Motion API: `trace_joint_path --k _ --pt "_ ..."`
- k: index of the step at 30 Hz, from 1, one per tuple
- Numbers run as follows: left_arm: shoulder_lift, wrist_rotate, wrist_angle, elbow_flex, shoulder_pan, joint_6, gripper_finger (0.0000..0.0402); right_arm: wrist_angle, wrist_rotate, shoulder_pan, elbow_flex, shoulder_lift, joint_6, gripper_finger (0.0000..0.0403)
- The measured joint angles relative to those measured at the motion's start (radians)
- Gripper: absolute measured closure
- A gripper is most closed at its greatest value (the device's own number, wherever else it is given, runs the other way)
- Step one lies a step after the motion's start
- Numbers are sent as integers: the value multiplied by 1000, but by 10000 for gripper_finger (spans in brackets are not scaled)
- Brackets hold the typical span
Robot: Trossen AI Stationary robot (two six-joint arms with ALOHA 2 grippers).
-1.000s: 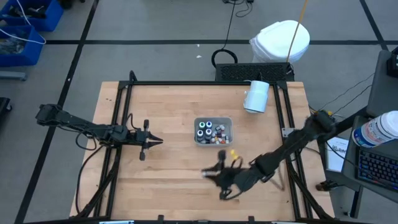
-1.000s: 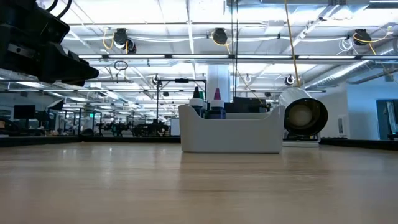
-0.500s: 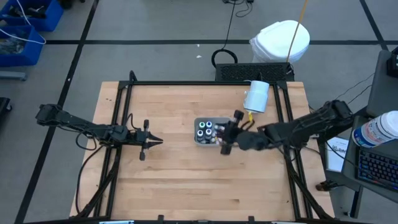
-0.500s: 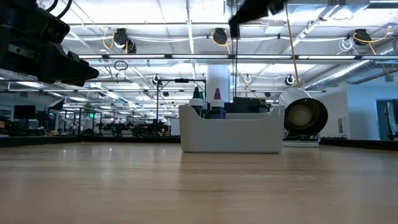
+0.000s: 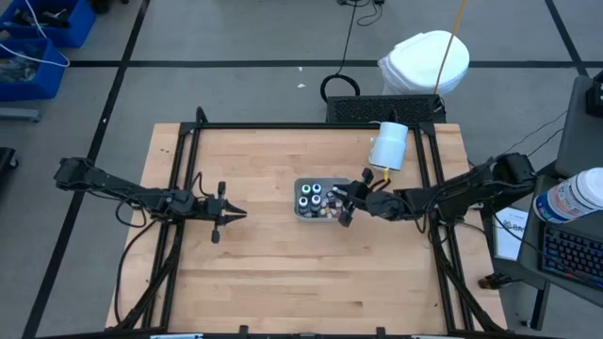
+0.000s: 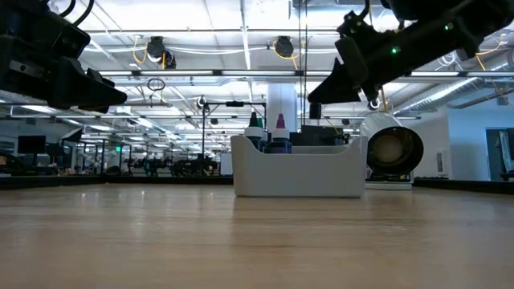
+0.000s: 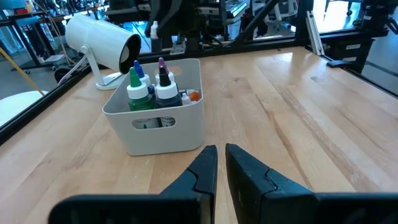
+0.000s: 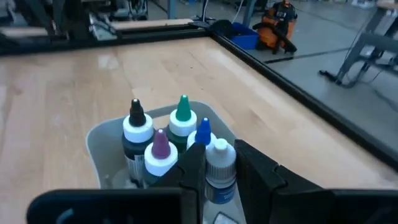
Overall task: Pick & Place food coloring
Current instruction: Put the small blue food coloring bottle into the gray bin
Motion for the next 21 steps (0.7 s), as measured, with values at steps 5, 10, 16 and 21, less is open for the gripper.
trace_joint_path --k 5,10,16,21 --pt "0 0 2 0 0 1 360 27 -2 11 -19 60 84 348" --pt "0 0 6 0 0 3 360 105 3 30 -10 155 103 348" --pt "0 0 6 0 0 3 360 140 112 24 -10 219 120 348" --pt "0 0 6 0 0 14 360 176 121 -12 -9 248 115 348"
